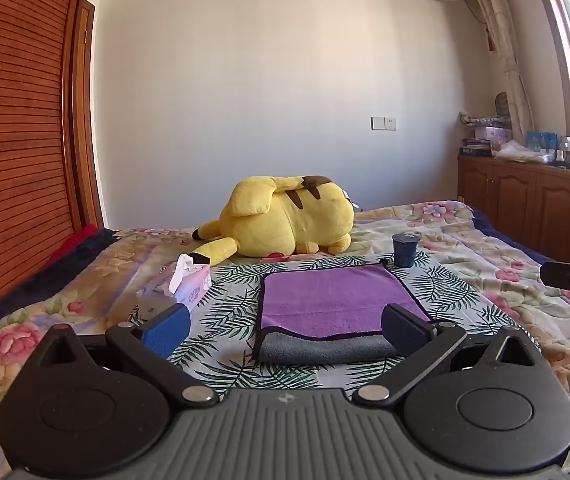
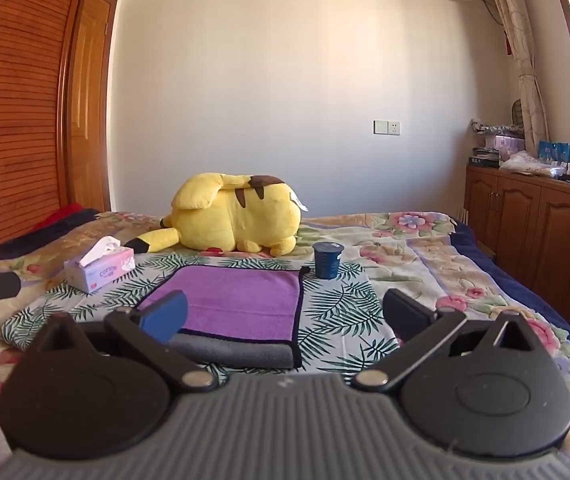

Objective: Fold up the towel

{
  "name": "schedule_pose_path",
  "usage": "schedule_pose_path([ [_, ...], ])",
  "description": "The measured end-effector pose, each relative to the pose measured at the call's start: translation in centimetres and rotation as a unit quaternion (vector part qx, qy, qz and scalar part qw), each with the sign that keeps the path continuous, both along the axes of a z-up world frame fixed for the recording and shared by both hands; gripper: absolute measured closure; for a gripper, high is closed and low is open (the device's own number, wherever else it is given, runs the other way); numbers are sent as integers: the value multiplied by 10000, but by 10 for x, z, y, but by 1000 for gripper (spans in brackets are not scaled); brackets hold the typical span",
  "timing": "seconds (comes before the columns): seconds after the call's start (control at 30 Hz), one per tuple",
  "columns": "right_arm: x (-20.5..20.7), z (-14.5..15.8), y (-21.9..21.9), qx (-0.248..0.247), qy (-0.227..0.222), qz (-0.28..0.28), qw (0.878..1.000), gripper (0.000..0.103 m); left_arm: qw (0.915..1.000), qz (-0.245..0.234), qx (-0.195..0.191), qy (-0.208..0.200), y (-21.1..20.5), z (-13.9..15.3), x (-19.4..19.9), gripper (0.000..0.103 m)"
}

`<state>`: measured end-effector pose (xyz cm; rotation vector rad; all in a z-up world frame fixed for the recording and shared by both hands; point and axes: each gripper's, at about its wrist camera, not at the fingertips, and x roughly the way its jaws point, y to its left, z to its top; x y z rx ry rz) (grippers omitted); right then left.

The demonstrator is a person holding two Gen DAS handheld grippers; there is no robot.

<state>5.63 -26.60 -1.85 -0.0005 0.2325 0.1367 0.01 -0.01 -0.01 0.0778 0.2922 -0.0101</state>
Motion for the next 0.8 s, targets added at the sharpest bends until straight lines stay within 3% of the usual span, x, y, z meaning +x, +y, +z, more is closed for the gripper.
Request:
schedule_pose_path([
  [0.8, 0, 1, 1, 3, 6, 3, 10000, 0, 10000, 2, 19, -7, 0, 0, 0, 16],
])
